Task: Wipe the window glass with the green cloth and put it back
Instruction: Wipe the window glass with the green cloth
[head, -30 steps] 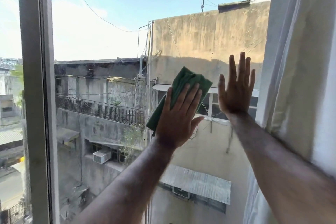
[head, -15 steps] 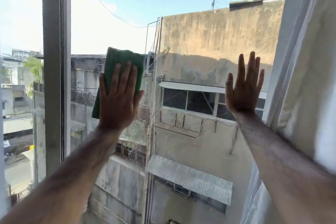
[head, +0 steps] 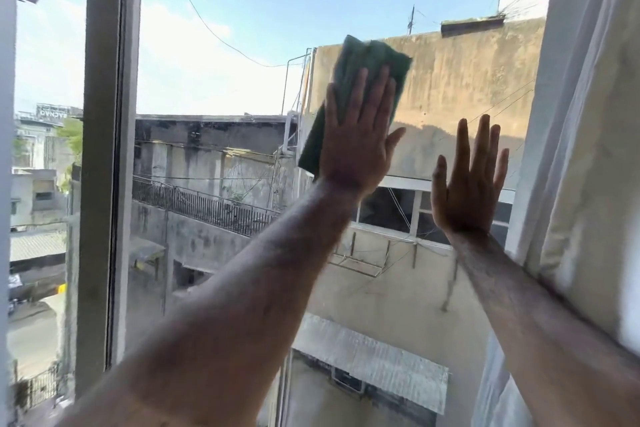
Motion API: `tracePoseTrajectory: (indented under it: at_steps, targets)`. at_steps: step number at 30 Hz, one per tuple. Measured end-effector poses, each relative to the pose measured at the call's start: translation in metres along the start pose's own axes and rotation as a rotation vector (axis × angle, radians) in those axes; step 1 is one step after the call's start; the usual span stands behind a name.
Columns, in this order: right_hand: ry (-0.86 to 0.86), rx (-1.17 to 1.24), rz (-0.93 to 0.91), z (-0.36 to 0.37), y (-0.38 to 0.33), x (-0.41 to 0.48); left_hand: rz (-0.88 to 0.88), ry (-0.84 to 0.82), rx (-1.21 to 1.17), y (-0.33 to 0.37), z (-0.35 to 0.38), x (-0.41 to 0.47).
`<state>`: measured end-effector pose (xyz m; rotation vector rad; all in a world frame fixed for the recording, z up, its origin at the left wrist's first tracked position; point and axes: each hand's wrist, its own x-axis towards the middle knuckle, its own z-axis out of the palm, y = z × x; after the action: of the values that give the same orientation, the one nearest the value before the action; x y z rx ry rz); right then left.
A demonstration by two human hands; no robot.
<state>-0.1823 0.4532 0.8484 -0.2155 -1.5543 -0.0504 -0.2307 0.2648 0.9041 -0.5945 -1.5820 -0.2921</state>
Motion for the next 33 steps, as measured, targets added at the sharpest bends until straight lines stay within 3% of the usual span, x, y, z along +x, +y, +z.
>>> tracePoseTrajectory:
  at_steps: [5, 11, 15, 20, 28, 33]
  targets:
    - [-0.013, -0.003, -0.012, 0.001, 0.003, 0.0, 0.262, -0.144, 0.012, 0.033, 0.013, -0.06]
    - [-0.031, 0.009, 0.003, -0.005, 0.0, 0.001, 0.327, -0.173, 0.046, -0.036, -0.009, -0.143]
    - [-0.034, 0.012, 0.004, -0.006, -0.002, -0.001, 0.227, -0.091, 0.118, -0.107, -0.03, -0.16]
    - [-0.042, 0.007, 0.008, -0.009, -0.005, -0.002, -0.12, 0.006, 0.106, -0.157, -0.047, -0.12]
    - [-0.038, 0.009, 0.007, -0.012, -0.006, -0.001, -0.159, 0.126, 0.224, -0.15, -0.077, -0.089]
    - [-0.02, 0.011, -0.001, -0.008, -0.003, 0.0, -0.123, 0.042, 0.174, -0.159, -0.1, -0.058]
